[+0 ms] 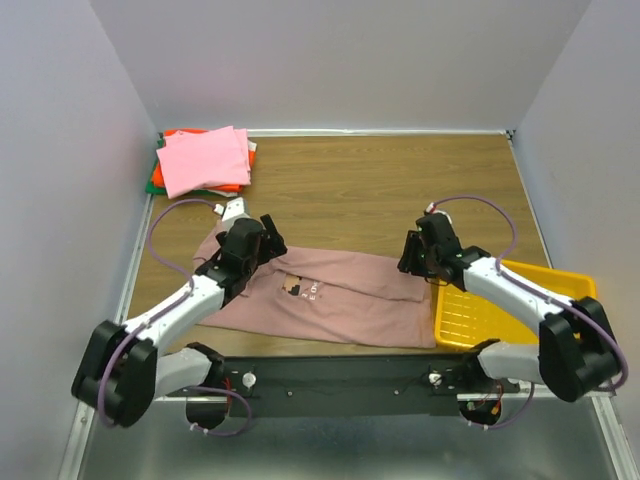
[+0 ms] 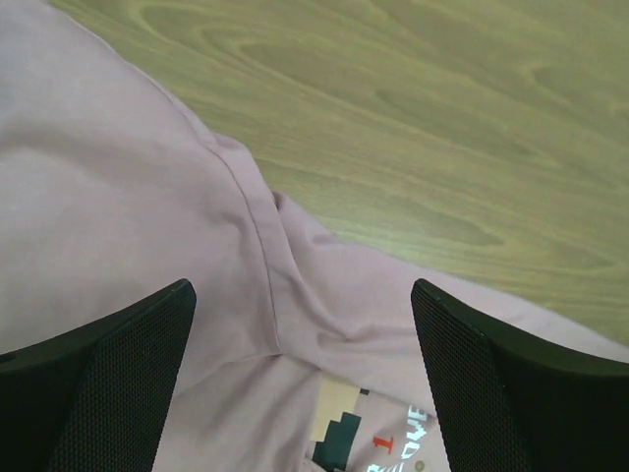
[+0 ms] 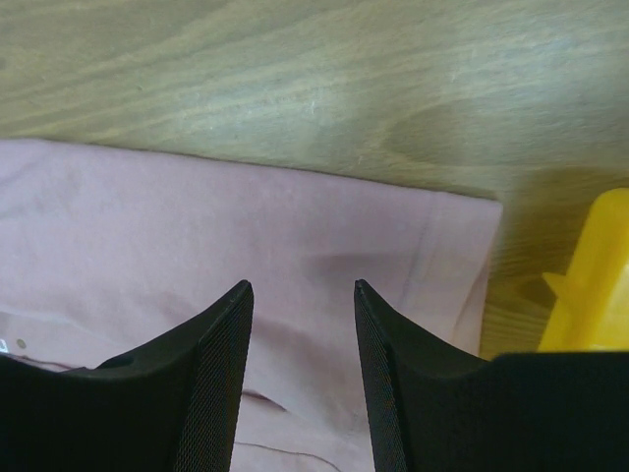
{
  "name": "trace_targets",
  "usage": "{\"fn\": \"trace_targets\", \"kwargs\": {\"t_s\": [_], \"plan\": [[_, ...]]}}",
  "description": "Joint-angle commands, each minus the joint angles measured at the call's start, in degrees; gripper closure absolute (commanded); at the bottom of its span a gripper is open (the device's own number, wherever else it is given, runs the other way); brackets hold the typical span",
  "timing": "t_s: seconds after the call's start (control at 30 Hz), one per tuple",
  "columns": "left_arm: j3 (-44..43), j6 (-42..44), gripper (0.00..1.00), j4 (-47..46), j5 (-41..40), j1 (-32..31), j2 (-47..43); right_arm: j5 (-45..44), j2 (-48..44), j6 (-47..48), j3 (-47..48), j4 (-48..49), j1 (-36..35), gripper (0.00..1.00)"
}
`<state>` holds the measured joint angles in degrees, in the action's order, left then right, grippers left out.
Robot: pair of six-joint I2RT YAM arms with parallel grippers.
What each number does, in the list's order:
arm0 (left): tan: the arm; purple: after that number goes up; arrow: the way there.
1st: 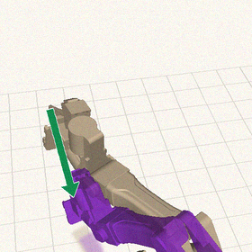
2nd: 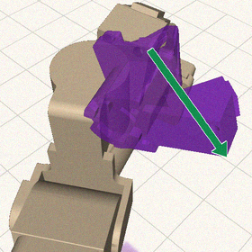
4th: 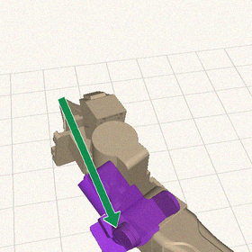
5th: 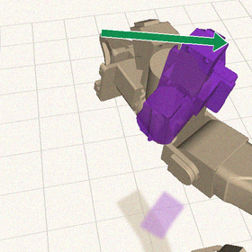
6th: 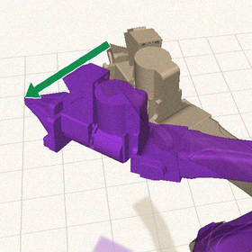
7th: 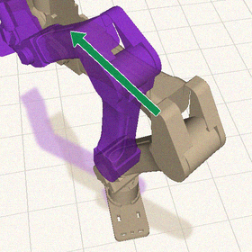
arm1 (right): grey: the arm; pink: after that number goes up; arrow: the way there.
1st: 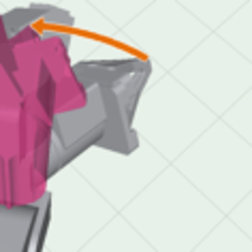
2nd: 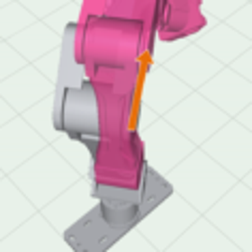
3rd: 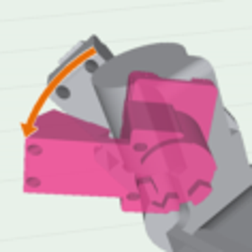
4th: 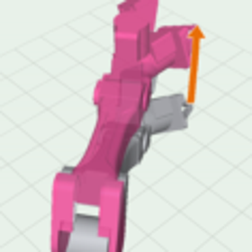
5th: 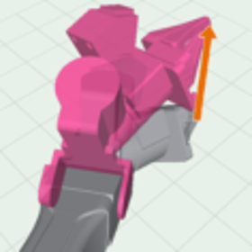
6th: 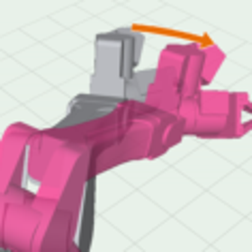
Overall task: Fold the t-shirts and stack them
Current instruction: Fold the tshirt
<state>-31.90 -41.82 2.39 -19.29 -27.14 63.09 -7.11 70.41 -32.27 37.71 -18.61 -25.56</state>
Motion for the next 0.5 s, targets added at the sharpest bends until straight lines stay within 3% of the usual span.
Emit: {"fn": "trace_targets", "kwargs": {"t_s": [0.0,0.23,0.47], "plan": [[0.3,3.2,0.02,-11.0,7.7,-0.1,6.7,3.7,6.4,0.4,1.3,4.5,-0.8,0.47],[-0.3,4.4,0.02,-17.5,13.5,-0.2,18.9,0.2,14.4,-1.3,2.8,5.6,-0.6,0.46],[-2.4,5.4,0.02,-20.9,15.6,-0.1,27.7,-6.5,24.3,-2.3,8.2,5.4,-0.5,0.38]]}}
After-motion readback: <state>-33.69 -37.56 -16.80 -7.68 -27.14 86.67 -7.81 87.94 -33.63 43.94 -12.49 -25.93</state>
